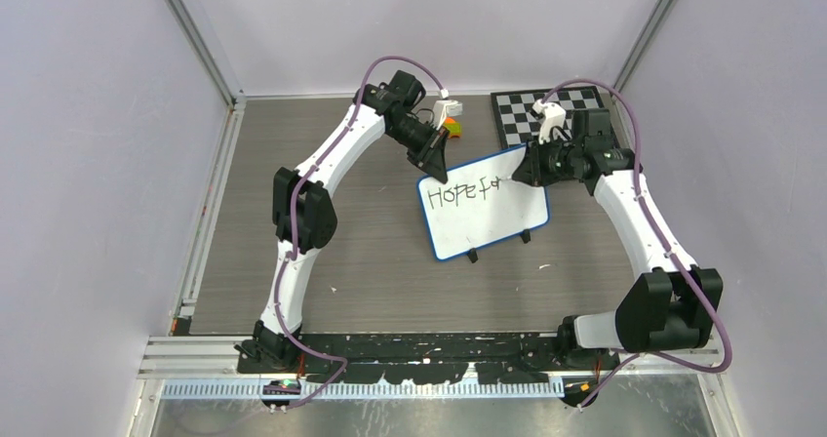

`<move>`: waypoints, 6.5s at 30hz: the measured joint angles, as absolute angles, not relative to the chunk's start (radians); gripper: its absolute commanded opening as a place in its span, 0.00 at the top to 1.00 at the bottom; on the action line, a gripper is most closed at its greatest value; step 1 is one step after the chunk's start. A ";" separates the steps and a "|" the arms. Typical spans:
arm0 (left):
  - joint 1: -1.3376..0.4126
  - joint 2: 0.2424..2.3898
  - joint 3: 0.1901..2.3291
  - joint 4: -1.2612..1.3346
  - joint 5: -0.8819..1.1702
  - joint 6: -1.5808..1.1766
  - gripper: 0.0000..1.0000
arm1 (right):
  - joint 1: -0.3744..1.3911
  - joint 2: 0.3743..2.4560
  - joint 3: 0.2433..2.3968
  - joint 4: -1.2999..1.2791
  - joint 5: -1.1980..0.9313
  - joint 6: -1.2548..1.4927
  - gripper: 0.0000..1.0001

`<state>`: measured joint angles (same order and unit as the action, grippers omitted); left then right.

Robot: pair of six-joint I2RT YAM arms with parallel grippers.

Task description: Write a sentence on the whiteboard

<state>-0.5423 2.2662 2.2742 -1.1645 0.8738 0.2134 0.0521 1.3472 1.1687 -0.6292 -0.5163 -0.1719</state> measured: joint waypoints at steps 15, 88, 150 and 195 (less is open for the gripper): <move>-0.542 2.266 2.275 -1.164 0.875 0.213 0.89 | 0.018 1.373 1.224 -0.655 -0.537 -0.162 1.00; -0.554 2.101 1.949 -0.864 0.935 0.097 0.68 | -0.112 1.332 1.253 -0.799 -0.667 -0.286 1.00; -0.570 2.218 2.107 -1.015 0.913 0.184 1.00 | -0.113 1.416 1.235 -0.712 -0.694 -0.264 1.00; -0.571 2.229 2.125 -1.028 0.913 0.184 1.00 | -0.113 1.422 1.227 -0.770 -0.657 -0.338 1.00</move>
<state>-0.5709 2.2292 2.1254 -1.0279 0.9131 0.1841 -0.1127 1.4223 1.2270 -0.7700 -0.6567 -0.3382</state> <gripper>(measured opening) 0.072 0.173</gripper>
